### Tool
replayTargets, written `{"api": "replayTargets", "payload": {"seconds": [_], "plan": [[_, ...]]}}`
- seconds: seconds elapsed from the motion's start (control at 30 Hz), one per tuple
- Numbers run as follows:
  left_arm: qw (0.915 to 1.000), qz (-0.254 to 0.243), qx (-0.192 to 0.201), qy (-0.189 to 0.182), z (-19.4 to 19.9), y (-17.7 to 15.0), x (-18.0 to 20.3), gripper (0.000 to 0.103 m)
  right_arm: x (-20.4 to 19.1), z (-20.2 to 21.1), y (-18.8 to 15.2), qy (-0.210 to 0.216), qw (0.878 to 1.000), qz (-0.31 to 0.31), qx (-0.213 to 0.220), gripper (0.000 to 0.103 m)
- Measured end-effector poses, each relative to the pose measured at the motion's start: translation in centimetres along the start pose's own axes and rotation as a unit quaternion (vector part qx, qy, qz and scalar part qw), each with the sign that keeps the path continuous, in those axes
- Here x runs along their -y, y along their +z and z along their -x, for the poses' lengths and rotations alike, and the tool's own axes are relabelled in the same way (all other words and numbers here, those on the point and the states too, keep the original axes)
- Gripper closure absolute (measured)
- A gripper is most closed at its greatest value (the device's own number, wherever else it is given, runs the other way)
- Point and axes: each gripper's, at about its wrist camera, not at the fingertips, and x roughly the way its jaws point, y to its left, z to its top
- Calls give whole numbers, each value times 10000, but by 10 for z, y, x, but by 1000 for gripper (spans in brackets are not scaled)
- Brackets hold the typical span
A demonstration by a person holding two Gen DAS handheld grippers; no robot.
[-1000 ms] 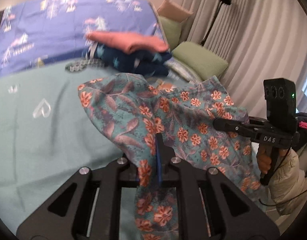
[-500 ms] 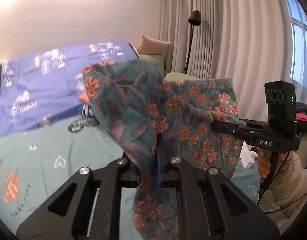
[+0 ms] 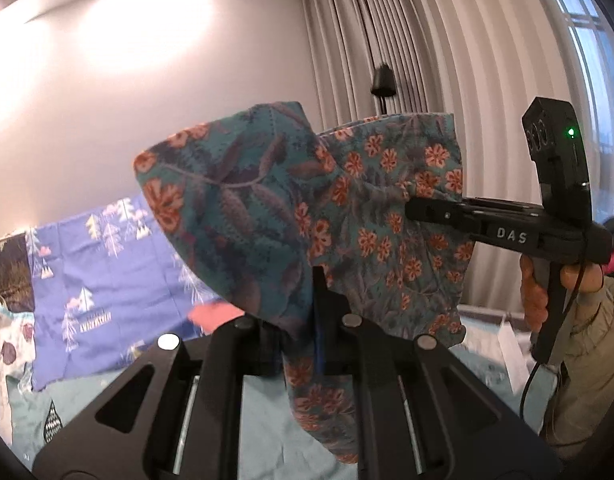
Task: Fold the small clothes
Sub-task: 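Lift the folded shirt with both grippers and carry it onto the clothes stack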
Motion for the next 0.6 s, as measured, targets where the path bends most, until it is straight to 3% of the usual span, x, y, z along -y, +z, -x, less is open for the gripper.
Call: {"api": "replayTargets", "payload": {"seconds": [0.27,0.43,0.6], "plan": [[9997,31,3,251,-45,43,-27,89,8,-47,49,-271,9995,110,84,91],[9992,-31,-118,383,-88,38,-44,89,15,-94,53,-412,9991,113,44,91],[9982,255,-403,360,-150,13,-80,89,30,-159,42,-449,9988,-1,-201,91]]}}
